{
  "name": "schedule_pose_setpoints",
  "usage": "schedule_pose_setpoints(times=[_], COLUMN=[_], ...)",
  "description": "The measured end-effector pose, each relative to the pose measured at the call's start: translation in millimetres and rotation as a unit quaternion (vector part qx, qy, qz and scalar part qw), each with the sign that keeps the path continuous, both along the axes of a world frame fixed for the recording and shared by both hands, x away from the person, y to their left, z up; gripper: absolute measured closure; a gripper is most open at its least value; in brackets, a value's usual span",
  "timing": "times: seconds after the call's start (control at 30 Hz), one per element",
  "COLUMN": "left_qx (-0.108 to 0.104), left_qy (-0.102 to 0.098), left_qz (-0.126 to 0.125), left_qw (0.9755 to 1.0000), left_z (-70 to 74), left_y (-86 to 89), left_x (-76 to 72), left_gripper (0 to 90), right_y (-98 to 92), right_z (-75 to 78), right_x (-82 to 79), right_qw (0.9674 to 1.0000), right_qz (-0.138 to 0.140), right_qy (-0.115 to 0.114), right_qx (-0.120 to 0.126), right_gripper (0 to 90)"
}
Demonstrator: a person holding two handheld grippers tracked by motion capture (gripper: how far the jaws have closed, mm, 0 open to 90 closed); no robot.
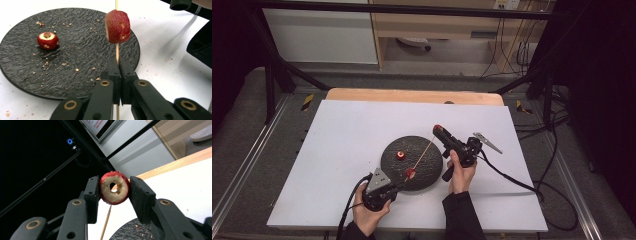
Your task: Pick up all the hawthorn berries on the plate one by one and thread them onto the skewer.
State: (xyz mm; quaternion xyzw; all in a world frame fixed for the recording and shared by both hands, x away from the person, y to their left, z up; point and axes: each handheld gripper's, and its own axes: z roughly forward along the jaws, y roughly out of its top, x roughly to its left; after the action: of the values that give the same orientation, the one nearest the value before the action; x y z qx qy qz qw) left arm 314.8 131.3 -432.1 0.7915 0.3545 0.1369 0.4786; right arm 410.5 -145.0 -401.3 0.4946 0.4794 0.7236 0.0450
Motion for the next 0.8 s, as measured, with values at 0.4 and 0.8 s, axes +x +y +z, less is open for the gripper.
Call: schedule_pose_setpoints(times=[0.4,0.8], left_qx=[-0.012,-0.016], left_qy=[-0.003,-0.002], left_qz=[0.015,0.019], left_qw=[0.9998,0.9997], left_z=[4.0,2.8], left_y=[-11.8,-19.0], left_x=[2.2,7.1], left_gripper=[88.4,88.5], right_y=[2.4,2.9], right_z=[-2.0,-2.6], right_x=[-1.4,-4.7], right_qw=[0.9999,0.9999], right_qz=[-0.004,-0.002], right_qy=[-0.003,-0.006], right_qx=[0.012,0.012], right_gripper=[61.6,61.8])
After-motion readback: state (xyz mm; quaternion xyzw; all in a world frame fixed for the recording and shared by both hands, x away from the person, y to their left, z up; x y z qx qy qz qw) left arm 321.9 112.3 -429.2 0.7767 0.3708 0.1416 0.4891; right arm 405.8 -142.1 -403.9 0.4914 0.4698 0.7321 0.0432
